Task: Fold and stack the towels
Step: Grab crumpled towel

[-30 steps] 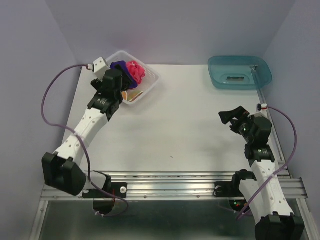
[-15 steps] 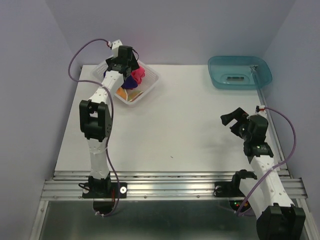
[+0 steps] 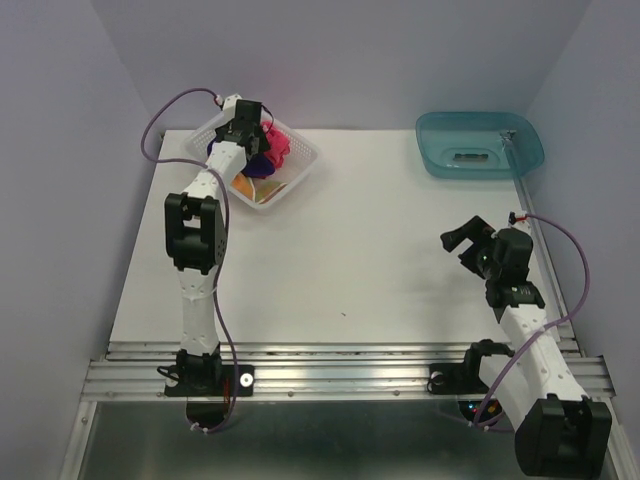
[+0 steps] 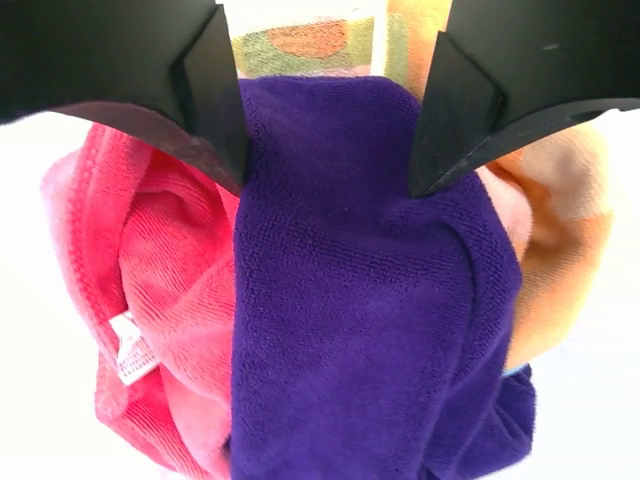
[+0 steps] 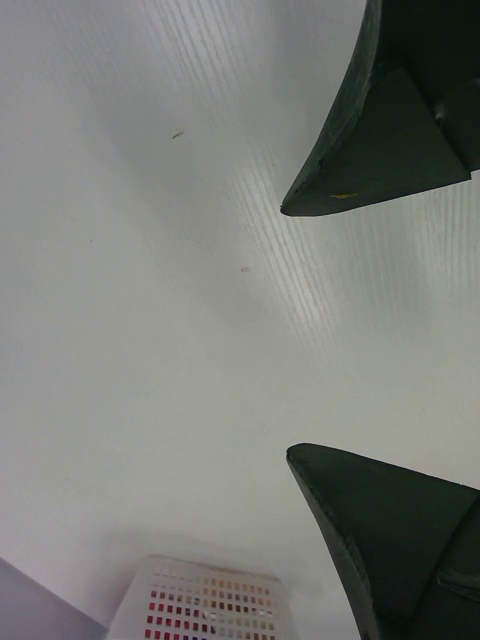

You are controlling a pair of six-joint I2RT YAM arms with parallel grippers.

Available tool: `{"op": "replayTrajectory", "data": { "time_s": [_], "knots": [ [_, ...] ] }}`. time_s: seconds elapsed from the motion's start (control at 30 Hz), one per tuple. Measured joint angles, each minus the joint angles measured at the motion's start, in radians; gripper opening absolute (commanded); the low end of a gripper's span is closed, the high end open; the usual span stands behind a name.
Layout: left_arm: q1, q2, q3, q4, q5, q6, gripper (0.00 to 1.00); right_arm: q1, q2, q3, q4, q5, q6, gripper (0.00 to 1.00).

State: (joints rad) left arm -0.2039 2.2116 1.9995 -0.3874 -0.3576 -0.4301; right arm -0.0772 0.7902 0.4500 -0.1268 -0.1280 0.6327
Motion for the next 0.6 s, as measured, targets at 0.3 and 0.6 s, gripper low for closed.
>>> {"op": "replayTrajectory", "data": {
  "time_s": [0.3, 0.6],
  "knots": [
    [0.032, 0.003, 0.0, 0.004, 0.042, -0.006, 0.09, 0.0, 0.021, 0.0, 0.001, 0.0, 0.0, 1.0],
    [0.034, 0.002, 0.008, 0.011, 0.095, 0.006, 0.0, 0.0, 0.021, 0.0, 0.0, -0.001, 0.0, 1.0]
  ]
}}
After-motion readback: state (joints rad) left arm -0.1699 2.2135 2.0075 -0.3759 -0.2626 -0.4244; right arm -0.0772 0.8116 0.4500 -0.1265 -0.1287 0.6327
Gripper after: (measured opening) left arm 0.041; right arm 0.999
